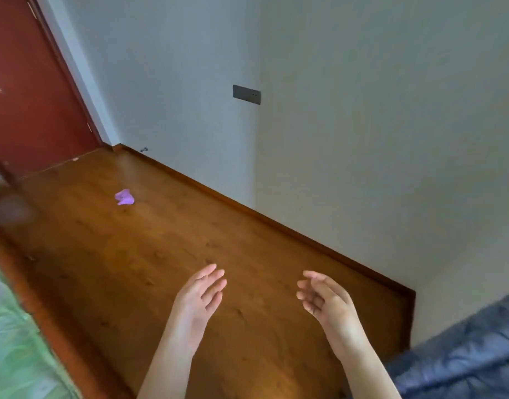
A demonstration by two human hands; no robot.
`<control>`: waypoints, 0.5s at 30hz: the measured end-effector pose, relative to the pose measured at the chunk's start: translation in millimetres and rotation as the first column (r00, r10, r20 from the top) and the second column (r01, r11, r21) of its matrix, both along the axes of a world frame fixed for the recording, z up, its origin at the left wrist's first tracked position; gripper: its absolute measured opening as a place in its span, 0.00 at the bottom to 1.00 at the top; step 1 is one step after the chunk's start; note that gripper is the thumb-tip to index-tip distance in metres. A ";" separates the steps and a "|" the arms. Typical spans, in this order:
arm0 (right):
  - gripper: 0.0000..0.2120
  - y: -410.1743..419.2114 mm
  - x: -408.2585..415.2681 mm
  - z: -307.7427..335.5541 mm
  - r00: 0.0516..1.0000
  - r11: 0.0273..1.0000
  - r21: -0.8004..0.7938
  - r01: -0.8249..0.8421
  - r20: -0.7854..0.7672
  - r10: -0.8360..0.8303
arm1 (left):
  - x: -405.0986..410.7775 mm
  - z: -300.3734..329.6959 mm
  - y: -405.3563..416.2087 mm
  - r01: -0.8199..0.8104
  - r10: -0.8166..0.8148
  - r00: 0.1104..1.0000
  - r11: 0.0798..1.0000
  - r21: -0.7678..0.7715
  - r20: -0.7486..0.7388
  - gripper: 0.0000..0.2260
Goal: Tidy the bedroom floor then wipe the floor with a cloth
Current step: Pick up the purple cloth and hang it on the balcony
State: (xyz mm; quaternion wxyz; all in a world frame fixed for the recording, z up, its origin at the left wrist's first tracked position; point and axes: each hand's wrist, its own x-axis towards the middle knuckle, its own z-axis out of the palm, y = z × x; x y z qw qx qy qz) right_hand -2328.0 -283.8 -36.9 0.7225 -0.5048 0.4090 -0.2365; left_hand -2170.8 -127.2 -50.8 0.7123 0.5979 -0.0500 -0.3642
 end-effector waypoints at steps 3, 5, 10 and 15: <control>0.12 -10.6 36.5 -5.6 0.999 0.998 0.044 -0.036 -0.029 0.037 | 21.1 -7.1 9.3 -0.108 0.105 0.991 0.993 -0.035 -0.084 0.11; 0.11 -19.0 64.6 -8.4 0.996 0.997 0.049 -0.065 -0.050 0.068 | 36.8 -10.4 12.5 -0.160 0.156 0.978 0.987 -0.020 -0.135 0.09; 0.10 -33.3 141.9 -16.7 0.973 0.969 0.116 -0.220 -0.052 0.227 | 80.7 -16.3 9.9 -0.302 0.303 0.934 0.953 0.036 -0.191 0.10; 0.09 -64.0 231.9 -19.3 0.931 0.923 0.146 -0.357 -0.026 0.364 | 137.8 -17.0 -12.7 -0.443 0.445 0.877 0.895 0.052 -0.179 0.09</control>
